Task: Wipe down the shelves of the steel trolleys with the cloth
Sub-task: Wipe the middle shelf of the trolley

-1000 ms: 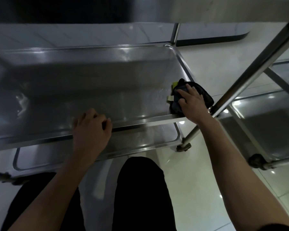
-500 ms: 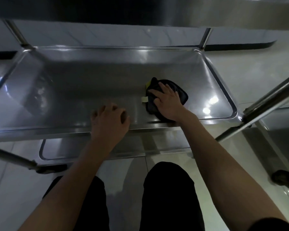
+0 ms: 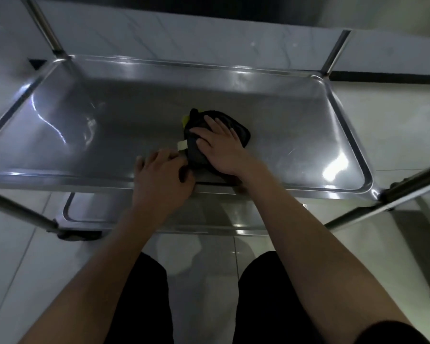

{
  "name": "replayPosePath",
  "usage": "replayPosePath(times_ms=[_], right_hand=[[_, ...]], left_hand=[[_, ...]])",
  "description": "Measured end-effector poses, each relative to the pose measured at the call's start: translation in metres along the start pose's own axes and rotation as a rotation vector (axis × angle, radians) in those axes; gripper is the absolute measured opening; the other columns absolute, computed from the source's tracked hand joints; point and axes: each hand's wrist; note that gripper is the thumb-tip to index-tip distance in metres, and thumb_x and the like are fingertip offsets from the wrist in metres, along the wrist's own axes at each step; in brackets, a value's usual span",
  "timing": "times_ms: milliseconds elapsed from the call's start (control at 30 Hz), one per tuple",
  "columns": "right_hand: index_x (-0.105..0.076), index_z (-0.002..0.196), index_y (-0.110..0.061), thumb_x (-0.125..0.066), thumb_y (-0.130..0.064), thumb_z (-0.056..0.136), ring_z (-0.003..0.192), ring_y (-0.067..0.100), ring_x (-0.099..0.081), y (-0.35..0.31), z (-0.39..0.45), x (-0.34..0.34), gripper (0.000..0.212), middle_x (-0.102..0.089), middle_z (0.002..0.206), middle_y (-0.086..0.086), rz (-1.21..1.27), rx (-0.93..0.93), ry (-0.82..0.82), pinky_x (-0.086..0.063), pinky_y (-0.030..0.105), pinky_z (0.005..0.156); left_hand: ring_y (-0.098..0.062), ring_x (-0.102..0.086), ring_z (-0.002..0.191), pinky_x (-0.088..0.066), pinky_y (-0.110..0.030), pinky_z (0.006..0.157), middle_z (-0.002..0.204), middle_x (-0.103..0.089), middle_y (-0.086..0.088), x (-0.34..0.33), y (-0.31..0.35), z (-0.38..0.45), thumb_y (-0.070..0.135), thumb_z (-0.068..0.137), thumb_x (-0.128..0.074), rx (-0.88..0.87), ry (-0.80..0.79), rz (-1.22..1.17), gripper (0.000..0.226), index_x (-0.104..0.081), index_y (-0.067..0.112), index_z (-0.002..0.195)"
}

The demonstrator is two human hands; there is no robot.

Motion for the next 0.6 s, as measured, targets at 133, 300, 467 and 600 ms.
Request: replayPosePath(times_ms=[133,300,467,600], right_hand=[[-0.036,0.146,-0.044,-0.028,-0.043,0.104,0.152,0.02,-0.005,0.02,-0.012,0.007,0.042,-0.009,0.166,-0.007,-0.002,-0.015,0.037,-0.005,0.049,0.12],[-0.038,0.146,-0.042,-0.03,-0.04,0.105,0.152,0.023,-0.008,0.075,-0.044,0.03,0.042,-0.012,0.165,-0.003,-0.027,-0.122,0.082,-0.007,0.05,0.12],[-0.04,0.146,-0.041,-0.033,-0.037,0.104,0.152,0.024,-0.009,0.135,-0.089,0.063,0.042,-0.014,0.165,-0.002,-0.012,-0.284,0.133,-0.007,0.052,0.12],[-0.04,0.145,-0.041,-0.036,-0.034,0.103,0.152,0.024,-0.009,0.182,-0.127,0.09,0.043,-0.014,0.165,-0.002,-0.013,-0.47,0.205,-0.006,0.054,0.119]], left_hand=[[-0.032,-0.051,0.109,-0.04,-0.05,0.098,0.112,-0.061,-0.003,0.002,0.006,0.005,0.043,0.087,-0.051,0.048,-0.046,0.024,0.029,-0.07,0.022,0.096],[-0.027,-0.05,0.113,-0.039,-0.046,0.096,0.117,-0.058,-0.002,-0.008,0.052,0.019,0.039,0.091,-0.052,-0.024,-0.103,0.035,0.027,-0.067,0.022,0.107],[-0.026,-0.052,0.111,-0.045,-0.048,0.095,0.115,-0.056,-0.001,-0.025,0.122,0.019,0.039,0.095,-0.055,-0.196,-0.187,-0.049,0.026,-0.07,0.02,0.104],[-0.028,-0.052,0.108,-0.047,-0.049,0.093,0.111,-0.056,-0.003,-0.033,0.141,0.026,0.041,0.094,-0.055,-0.153,-0.187,0.032,0.026,-0.071,0.021,0.098]])
Point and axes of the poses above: each hand's wrist, its own z-axis towards the middle knuckle, its own x-axis out of the back of the hand, y = z × x
